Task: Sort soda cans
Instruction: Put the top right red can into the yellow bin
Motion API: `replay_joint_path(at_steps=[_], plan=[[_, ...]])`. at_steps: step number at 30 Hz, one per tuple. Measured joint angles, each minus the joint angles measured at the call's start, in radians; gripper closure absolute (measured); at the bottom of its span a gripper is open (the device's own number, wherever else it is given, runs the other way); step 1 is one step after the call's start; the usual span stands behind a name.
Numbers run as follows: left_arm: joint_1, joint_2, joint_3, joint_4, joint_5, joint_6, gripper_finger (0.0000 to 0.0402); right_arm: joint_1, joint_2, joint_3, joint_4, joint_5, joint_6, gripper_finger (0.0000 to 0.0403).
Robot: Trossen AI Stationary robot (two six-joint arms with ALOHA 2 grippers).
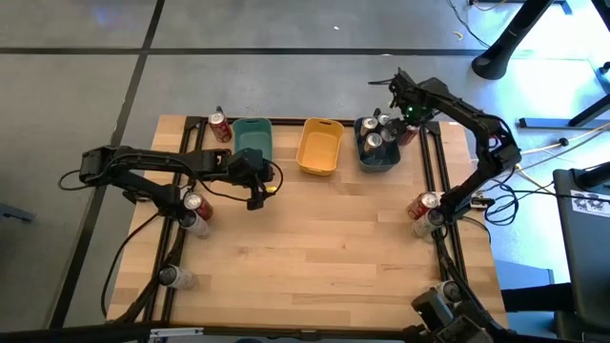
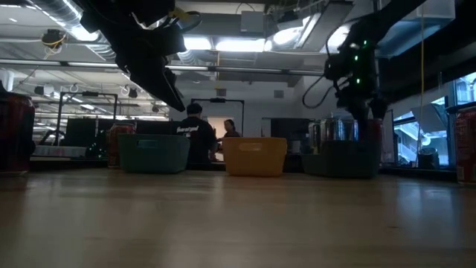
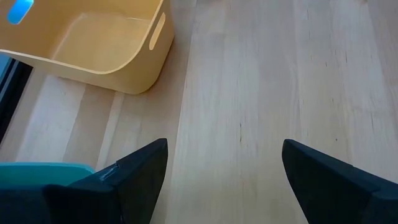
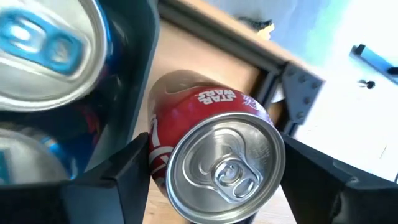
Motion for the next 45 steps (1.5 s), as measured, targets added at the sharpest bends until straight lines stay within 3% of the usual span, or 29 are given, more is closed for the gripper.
replay_joint_path(at_steps=[15,28,37,45], plan=[[0.0,0.0,0.0,0.006,0.0,0.008,0.0096,0.014,-0.088,0.29,-0.1,-0.008,0.016,0.0123],[0.001,0.0,0.0,0.027,0.0,0.017,0.0096,0.303,-0.079,0.322,0.146,-0.094,0.029,0.0124],[0.001,0.0,0.0,0.026,0.0,0.004,0.0096,0.445,0.032,0.322,0.283,-0.105,0.0,0.0125],[0.001,0.0,0.0,0.028,0.0,0.016,0.0096,0.465,0.186,0.322,0.302,-0.131,-0.027,0.0124]])
